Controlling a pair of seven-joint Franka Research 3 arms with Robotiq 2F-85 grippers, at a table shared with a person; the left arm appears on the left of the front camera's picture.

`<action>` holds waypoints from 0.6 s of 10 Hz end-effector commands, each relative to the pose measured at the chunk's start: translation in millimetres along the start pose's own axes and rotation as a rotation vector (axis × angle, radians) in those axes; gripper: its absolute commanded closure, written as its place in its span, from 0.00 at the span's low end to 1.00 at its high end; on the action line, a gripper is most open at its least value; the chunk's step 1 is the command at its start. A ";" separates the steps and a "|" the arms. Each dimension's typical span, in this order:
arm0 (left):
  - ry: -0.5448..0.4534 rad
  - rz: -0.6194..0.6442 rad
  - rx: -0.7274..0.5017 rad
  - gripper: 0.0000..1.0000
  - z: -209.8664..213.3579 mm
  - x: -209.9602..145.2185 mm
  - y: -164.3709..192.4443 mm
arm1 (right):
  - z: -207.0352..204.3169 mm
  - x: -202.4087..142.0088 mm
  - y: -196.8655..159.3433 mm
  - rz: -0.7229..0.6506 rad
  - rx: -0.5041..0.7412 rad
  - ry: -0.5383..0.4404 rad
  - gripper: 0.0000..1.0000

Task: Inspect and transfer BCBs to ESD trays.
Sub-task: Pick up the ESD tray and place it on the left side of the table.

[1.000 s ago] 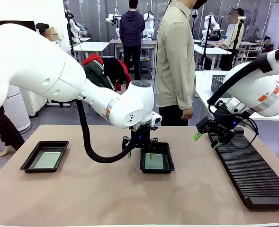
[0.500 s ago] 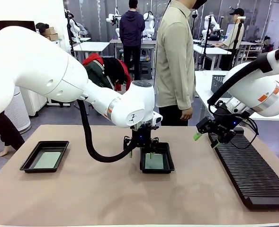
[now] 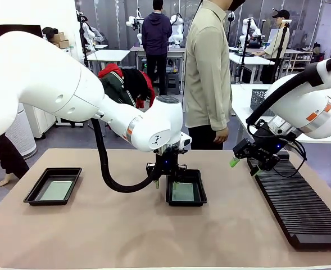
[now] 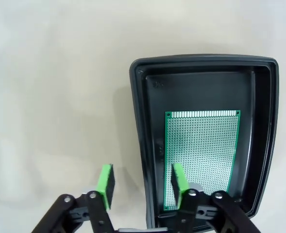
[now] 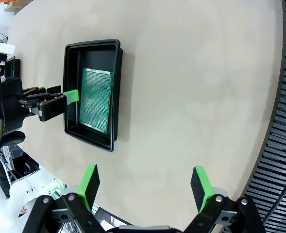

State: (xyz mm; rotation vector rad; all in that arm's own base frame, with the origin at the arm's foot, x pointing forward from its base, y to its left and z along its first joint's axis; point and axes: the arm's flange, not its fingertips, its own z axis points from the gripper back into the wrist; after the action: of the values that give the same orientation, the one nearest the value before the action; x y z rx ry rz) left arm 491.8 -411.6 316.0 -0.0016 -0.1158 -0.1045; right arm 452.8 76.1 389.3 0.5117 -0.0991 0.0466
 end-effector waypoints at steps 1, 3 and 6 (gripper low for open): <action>-0.027 0.022 0.030 0.44 -1.3 1.9 -4.1 | -0.2 2.2 1.2 -0.016 -0.023 -0.005 0.00; -0.023 0.021 0.034 0.56 -0.5 3.4 -4.9 | -0.2 2.2 1.2 -0.016 -0.023 -0.005 0.00; -0.019 0.023 0.035 0.73 1.8 5.3 -6.3 | -0.2 2.2 1.2 -0.016 -0.023 -0.005 0.00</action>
State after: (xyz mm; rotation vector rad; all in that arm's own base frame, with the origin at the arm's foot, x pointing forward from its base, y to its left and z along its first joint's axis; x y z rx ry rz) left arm 494.9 -414.6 319.0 -0.0066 -0.1211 -0.1041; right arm 452.8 76.0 389.3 0.5117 -0.0991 0.0466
